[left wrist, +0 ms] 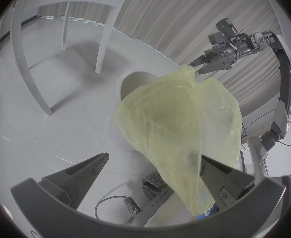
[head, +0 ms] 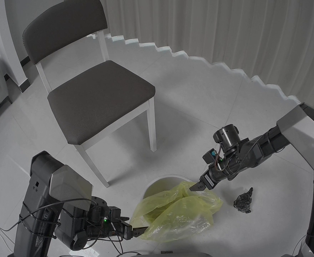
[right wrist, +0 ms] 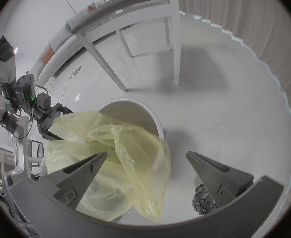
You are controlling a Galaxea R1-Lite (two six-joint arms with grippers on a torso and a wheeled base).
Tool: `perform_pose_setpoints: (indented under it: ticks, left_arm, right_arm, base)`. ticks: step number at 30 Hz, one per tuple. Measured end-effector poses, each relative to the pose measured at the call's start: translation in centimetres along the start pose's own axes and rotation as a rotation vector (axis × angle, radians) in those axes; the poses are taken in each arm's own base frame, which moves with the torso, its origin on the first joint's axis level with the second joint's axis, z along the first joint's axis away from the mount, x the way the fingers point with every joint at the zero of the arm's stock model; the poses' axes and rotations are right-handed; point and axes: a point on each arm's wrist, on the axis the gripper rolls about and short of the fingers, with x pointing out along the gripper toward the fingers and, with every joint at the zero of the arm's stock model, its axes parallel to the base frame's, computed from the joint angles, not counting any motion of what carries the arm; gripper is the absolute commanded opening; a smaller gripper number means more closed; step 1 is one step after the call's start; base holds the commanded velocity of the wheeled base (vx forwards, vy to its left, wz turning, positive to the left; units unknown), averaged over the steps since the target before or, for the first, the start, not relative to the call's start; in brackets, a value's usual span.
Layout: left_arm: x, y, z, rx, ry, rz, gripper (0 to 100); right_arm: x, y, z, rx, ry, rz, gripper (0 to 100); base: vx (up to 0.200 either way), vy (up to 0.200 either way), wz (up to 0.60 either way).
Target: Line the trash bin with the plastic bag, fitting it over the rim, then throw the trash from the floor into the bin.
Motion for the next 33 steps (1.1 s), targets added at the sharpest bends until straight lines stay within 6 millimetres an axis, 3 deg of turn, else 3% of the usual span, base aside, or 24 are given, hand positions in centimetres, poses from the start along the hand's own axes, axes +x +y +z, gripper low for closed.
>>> perform_pose_setpoints:
  ticks: [9,10,18,25,33]
  left_arm:
    - [0.0,0.0,0.0,-0.004,0.001,0.000,100]
    - [0.0,0.0,0.0,-0.004,0.001,0.000,100]
    - [0.0,0.0,0.0,-0.006,0.000,0.001,100]
    - [-0.2,0.2,0.3,-0.010,-0.015,0.017,100]
    - [-1.3,0.1,2.7,-0.029,-0.113,0.028,100]
  right_arm:
    - [4.1,-0.2,-0.1,-0.006,0.034,0.018,100]
    - [4.4,-0.2,-0.1,-0.007,0.037,0.020,0]
    - [5.6,-0.2,-0.2,-0.007,0.045,0.022,0]
    - [3.5,-0.1,1.0,-0.012,-0.003,0.013,0]
    - [1.4,0.0,2.5,-0.012,-0.085,0.004,0]
  base:
    - [0.000,0.000,0.00]
    - [0.000,0.000,0.00]
    - [0.000,0.000,0.00]
    - [0.000,0.000,0.00]
    - [0.000,0.000,0.00]
